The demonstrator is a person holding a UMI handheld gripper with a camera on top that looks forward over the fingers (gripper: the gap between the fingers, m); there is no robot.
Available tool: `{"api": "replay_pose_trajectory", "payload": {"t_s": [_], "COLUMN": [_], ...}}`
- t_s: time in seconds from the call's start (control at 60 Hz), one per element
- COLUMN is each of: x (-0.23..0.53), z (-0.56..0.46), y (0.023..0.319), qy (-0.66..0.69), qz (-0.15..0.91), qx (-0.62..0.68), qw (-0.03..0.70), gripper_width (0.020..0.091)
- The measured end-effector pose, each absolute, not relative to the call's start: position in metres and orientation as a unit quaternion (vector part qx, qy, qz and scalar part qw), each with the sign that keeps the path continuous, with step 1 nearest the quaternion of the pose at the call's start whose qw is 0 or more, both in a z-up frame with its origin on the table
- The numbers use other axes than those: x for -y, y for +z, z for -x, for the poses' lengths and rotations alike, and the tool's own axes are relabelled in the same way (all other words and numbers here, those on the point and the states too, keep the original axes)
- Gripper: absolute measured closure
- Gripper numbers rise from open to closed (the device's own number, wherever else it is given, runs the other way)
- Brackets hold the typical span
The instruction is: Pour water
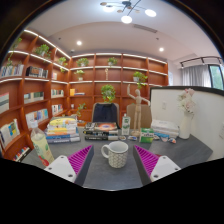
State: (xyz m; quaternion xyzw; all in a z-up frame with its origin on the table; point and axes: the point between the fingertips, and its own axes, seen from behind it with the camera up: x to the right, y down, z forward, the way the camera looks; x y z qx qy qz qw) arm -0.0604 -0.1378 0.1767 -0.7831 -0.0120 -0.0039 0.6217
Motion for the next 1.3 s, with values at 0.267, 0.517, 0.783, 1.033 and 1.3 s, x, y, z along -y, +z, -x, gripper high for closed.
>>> {"api": "replay_pose_trajectory", "payload": {"t_s": [0.267,0.517,0.783,1.033,1.3], "x": [0.175,0.171,0.117,0.084,0.079], "z": [0.177,0.299,0.351,0.364,0.351], "y": [0.105,0.08,0.09,0.108,0.102], "qy": [0.063,0.098,0.086,0.122,0.112], "qz": [0.774,0.779,0.768,0.755,0.763], "qx": [0.02,0.104,0.109,0.071,0.058], "qw": [0.63,0.611,0.625,0.641,0.634], "gripper_width": [0.0306,0.0292,0.0292,0.0419,0.0743]}}
